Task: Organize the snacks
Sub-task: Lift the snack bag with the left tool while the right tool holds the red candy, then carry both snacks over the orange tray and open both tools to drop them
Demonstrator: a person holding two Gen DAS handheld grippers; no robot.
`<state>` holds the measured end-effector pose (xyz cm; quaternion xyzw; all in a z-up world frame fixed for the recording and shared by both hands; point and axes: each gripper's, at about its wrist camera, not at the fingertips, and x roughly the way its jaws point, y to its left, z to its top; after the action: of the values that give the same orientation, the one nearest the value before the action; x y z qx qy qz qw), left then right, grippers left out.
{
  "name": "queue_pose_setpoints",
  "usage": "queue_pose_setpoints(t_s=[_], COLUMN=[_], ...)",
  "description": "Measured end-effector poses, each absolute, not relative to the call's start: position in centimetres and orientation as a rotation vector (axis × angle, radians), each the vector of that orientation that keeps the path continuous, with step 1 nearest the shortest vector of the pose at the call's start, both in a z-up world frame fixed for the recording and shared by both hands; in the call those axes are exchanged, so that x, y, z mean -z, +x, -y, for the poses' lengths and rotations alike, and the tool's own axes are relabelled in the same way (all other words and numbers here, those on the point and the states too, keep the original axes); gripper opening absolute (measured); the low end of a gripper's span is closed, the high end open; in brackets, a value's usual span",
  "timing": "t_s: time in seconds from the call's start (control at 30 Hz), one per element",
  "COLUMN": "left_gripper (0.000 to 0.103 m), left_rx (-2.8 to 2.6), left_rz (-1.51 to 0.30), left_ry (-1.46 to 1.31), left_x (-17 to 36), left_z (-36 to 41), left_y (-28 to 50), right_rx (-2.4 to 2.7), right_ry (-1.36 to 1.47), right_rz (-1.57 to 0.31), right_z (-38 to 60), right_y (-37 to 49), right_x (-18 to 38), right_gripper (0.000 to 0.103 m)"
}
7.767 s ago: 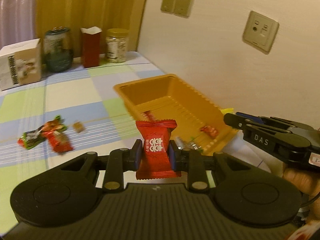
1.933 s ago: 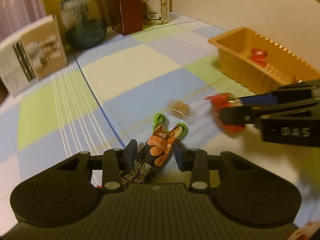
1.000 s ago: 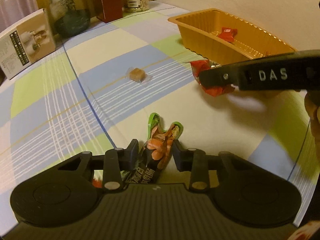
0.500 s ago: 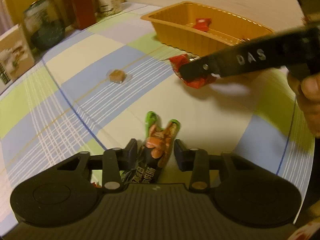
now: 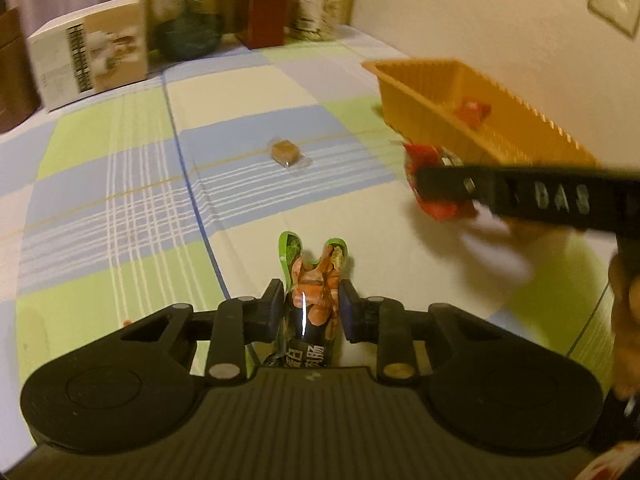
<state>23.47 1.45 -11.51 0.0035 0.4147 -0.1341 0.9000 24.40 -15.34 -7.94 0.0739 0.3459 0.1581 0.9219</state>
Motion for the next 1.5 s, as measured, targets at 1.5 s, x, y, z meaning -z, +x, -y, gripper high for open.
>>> queue_pose_setpoints(t_s=[1.5], left_gripper=[0.026], left_rx=[0.179], left_rz=[-0.703], left_ry=[-0.163], left_x=[-2.1], left_z=[4.0], left_y=[16.2], right_rx=[-0.168], right_ry=[0.199], right_rz=[-0.588], right_z=[23.2], right_y=[14.9], right_x=[-2.3], right_gripper=[0.031])
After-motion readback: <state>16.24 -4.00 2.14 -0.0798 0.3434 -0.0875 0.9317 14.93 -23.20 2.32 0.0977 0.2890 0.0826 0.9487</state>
